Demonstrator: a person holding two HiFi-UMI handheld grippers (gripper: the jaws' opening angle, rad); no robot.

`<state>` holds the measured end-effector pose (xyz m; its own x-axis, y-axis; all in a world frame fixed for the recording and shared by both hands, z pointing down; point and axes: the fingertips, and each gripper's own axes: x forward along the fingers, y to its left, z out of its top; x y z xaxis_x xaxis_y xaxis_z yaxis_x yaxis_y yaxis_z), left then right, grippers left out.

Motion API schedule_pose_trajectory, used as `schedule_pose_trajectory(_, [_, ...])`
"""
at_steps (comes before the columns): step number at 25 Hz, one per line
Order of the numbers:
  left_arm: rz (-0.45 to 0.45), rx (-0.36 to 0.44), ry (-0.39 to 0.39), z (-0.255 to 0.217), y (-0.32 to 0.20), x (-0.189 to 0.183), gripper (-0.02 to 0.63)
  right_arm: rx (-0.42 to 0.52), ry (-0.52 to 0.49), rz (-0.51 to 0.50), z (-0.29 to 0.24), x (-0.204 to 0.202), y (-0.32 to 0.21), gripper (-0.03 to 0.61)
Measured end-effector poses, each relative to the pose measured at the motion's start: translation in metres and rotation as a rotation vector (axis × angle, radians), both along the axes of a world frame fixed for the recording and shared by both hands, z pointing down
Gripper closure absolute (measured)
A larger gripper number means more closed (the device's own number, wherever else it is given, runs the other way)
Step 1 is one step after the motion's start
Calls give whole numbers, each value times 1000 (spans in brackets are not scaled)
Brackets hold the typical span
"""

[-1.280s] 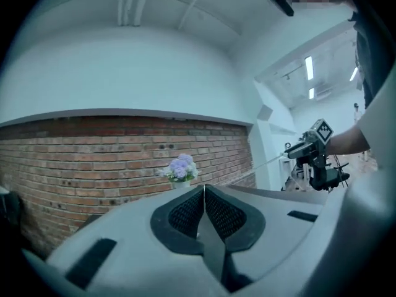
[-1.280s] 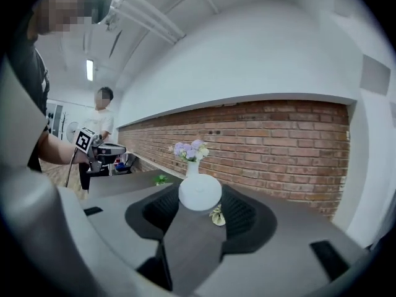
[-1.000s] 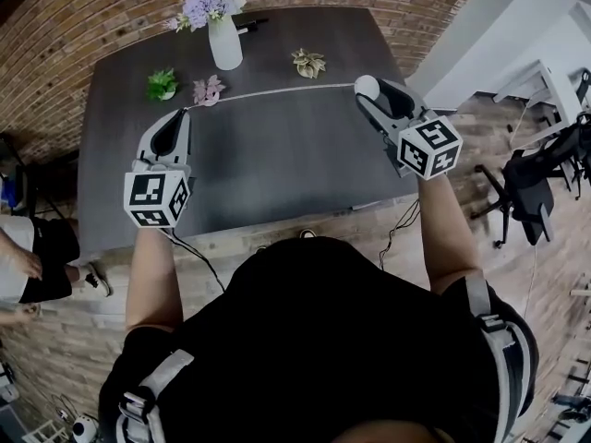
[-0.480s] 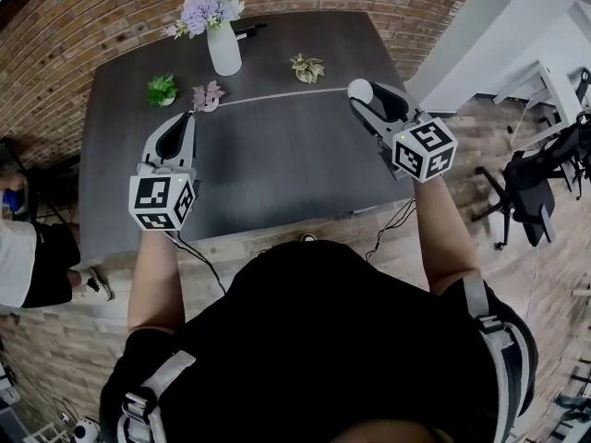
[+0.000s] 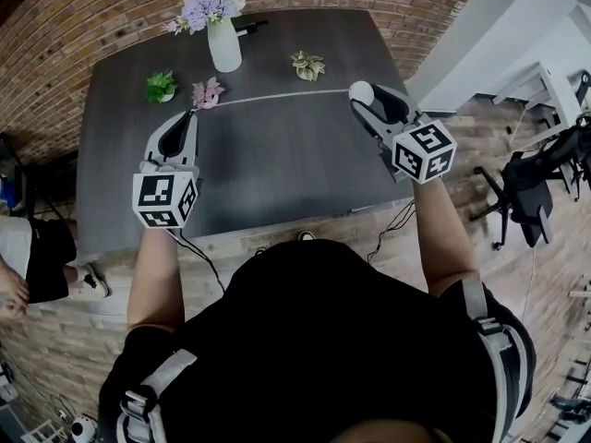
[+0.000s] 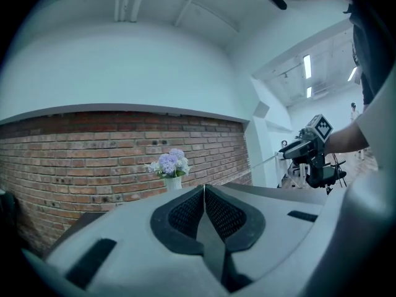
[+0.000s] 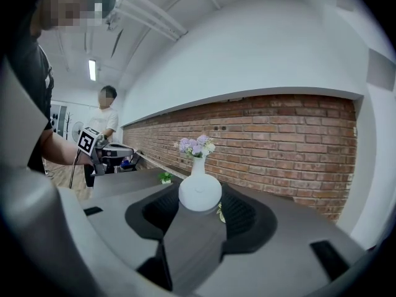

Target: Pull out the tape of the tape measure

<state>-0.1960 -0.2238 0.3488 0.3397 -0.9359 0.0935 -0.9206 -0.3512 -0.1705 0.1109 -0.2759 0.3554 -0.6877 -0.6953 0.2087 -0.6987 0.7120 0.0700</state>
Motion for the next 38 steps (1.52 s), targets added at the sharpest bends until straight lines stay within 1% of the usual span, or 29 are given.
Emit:
schedule_pose_trajectory(3, [-3, -28, -1, 12, -1, 1, 598, -26, 9, 6, 12, 1, -1, 367])
schedule_pose_trajectory(6, [-14, -79, 0, 38, -4, 1, 598, -79, 19, 19, 39, 1, -5, 367])
schedule_pose_trajectory(11, [-56, -222, -16, 108, -8, 5, 598, -207, 33, 60, 110, 0, -14, 367])
schedule_pose_trajectory(16, [-93, -331, 5, 153, -9, -1, 598, -274, 47, 59, 149, -8, -22, 367])
schedule_pose_trajectory(19, [-110, -375, 4, 170, -13, -7, 598, -311, 74, 55, 172, -11, -27, 367])
schedule_pose_trajectory(23, [-123, -426, -32, 195, -19, -8, 598, -367, 117, 64, 208, -13, -32, 367])
schedule_pose_trajectory(26, [-138, -443, -62, 208, -24, -9, 598, -392, 145, 73, 227, -15, -35, 367])
schedule_pose_trajectory(31, [-148, -456, -61, 217, -32, -10, 598, -406, 158, 79, 236, -17, -45, 367])
schedule_pose_trajectory(36, [-149, -447, -53, 217, -37, -10, 596, -425, 167, 84, 240, -15, -50, 364])
schedule_pose_trajectory(37, [-144, -448, -49, 217, -37, -11, 586, -427, 162, 86, 240, -14, -51, 359])
schedule_pose_trajectory(38, [-140, -449, -46, 217, -37, -11, 509, -429, 155, 85, 239, -14, -52, 342])
